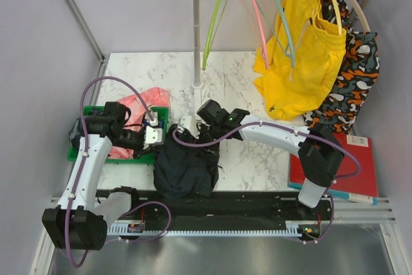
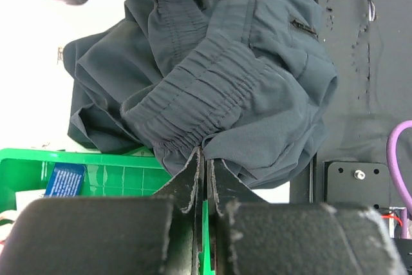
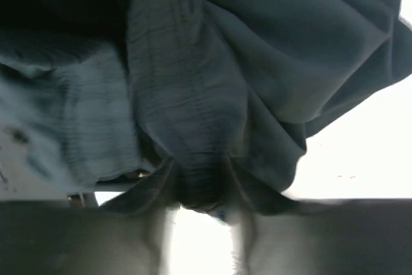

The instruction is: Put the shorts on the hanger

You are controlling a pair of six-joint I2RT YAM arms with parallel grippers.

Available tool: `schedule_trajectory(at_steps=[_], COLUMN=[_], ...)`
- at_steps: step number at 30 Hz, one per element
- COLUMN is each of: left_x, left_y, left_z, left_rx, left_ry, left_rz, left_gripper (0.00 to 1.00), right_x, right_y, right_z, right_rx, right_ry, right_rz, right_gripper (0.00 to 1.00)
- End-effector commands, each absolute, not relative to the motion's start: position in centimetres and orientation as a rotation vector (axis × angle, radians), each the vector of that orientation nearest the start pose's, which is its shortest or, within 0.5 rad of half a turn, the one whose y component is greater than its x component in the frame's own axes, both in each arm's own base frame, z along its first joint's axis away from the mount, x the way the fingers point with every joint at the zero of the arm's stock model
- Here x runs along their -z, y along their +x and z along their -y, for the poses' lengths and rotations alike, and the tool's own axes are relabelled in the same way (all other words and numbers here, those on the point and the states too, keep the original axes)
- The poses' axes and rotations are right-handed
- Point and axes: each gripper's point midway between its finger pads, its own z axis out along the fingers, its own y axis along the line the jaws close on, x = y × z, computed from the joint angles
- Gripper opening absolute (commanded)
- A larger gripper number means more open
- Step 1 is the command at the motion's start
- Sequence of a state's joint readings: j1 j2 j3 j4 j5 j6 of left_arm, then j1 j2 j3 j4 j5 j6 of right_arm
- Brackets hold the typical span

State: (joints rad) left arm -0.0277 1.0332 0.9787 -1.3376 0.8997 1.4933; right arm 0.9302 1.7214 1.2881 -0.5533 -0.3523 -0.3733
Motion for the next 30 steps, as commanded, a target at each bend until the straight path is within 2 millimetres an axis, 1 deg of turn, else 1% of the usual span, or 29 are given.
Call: schedule_trajectory(at_steps=[1, 2, 3, 4, 5, 6, 7, 8, 9, 10, 11, 12, 13, 14, 15, 16, 17, 18, 19, 20, 21, 22, 24, 25, 27, 28, 29, 30], left_x=[-18.0, -18.2, -18.5, -18.8, -19.5, -20.2, -20.9, -21.9, -22.9, -23.7, -24.7, -25.8, -26.6, -27.5, -28.1, -29.5, -30.3, -30.9, -32.0, -32.3, -32.8, -33.1, -33.7, -33.5, -33.3, -32.9, -32.7, -31.9], left_y=[16.6, 16.8, 16.9, 17.1, 17.8, 18.2, 18.6, 19.0, 20.1, 20.3, 20.7, 21.6, 22.1, 22.5, 22.5, 23.6, 23.6, 23.8, 24.1, 24.1, 24.0, 23.8, 22.8, 22.5, 21.5, 21.0, 20.4, 19.9], left_z=[11.6, 11.6, 11.7, 11.7, 12.0, 12.3, 12.5, 13.0, 13.3, 13.6, 14.2, 14.5, 14.8, 15.2, 15.4, 15.7, 16.0, 16.2, 16.4, 16.5, 16.7, 16.8, 17.2, 17.3, 18.1, 18.1, 18.7, 18.8], left_rx=[0.663, 0.658, 0.65, 0.642, 0.641, 0.637, 0.63, 0.647, 0.648, 0.66, 0.686, 0.703, 0.717, 0.749, 0.819, 0.804, 0.865, 0.874, 0.859, 0.872, 0.867, 0.867, 0.836, 0.817, 0.796, 0.762, 0.742, 0.742], left_ry=[1.703, 1.693, 1.682, 1.666, 1.616, 1.586, 1.554, 1.512, 1.443, 1.411, 1.38, 1.318, 1.285, 1.251, 1.17, 1.152, 1.102, 1.09, 1.086, 1.065, 1.065, 1.07, 1.097, 1.105, 1.157, 1.165, 1.217, 1.243], left_rz=[-1.567, -1.57, -1.568, -1.565, -1.571, -1.562, -1.553, -1.532, -1.534, -1.521, -1.486, -1.483, -1.469, -1.456, -1.507, -1.461, -1.487, -1.482, -1.461, -1.475, -1.465, -1.453, -1.416, -1.412, -1.37, -1.369, -1.33, -1.343], left_gripper=[0.04, 0.06, 0.09, 0.1, 0.13, 0.14, 0.15, 0.16, 0.19, 0.23, 0.26, 0.33, 0.36, 0.38, 0.41, 0.42, 0.45, 0.46, 0.46, 0.47, 0.47, 0.47, 0.5, 0.5, 0.54, 0.55, 0.57, 0.57], right_x=[-11.4, -11.9, -13.4, -14.7, -16.2, -19.5, -21.4, -23.2, -26.7, -28.1, -29.4, -32.0, -33.0, -34.1, -36.2, -37.1, -38.0, -39.7, -40.6, -41.4, -43.1, -44.0, -46.2, -46.7, -47.6, -47.8, -48.0, -48.9], right_y=[23.6, 23.6, 23.6, 23.9, 23.8, 23.8, 25.1, 25.5, 25.5, 26.3, 26.4, 25.8, 26.2, 26.0, 25.5, 25.4, 25.0, 24.3, 23.8, 23.5, 23.0, 22.8, 22.5, 22.4, 22.2, 22.2, 22.2, 22.3], right_z=[-36.4, -36.3, -36.0, -35.5, -35.3, -34.5, -33.1, -32.1, -30.9, -29.0, -28.1, -26.9, -25.8, -25.3, -24.5, -24.0, -23.7, -23.3, -23.2, -23.1, -22.8, -22.6, -22.2, -22.2, -22.3, -22.5, -22.6, -22.8], right_rx=[-0.546, -0.543, -0.552, -0.568, -0.609, -0.644, -0.647, -0.657, -0.667, -0.652, -0.658, -0.669, -0.663, -0.663, -0.67, -0.691, -0.713, -0.732, -0.78, -0.802, -0.821, -0.837, -0.853, -0.862, -0.895, -0.909, -0.927, -0.95], right_ry=[-1.657, -1.627, -1.613, -1.58, -1.546, -1.457, -1.374, -1.321, -1.255, -1.19, -1.155, -1.124, -1.066, -1.037, -0.993, -0.924, -0.883, -0.846, -0.772, -0.748, -0.723, -0.697, -0.634, -0.626, -0.597, -0.587, -0.577, -0.554], right_rz=[-1.942, -1.971, -1.981, -1.988, -1.981, -1.948, -1.942, -1.926, -1.867, -1.877, -1.871, -1.843, -1.856, -1.849, -1.817, -1.83, -1.826, -1.796, -1.817, -1.805, -1.764, -1.749, -1.698, -1.688, -1.668, -1.661, -1.653, -1.627], right_gripper=[0.08, 0.0, 0.0, 0.0, 0.0, 0.0, 0.0, 0.0, 0.0, 0.0, 0.0, 0.0, 0.0, 0.0, 0.0, 0.0, 0.0, 0.0, 0.0, 0.0, 0.0, 0.0, 0.0, 0.0, 0.0, 0.0, 0.0, 0.0])
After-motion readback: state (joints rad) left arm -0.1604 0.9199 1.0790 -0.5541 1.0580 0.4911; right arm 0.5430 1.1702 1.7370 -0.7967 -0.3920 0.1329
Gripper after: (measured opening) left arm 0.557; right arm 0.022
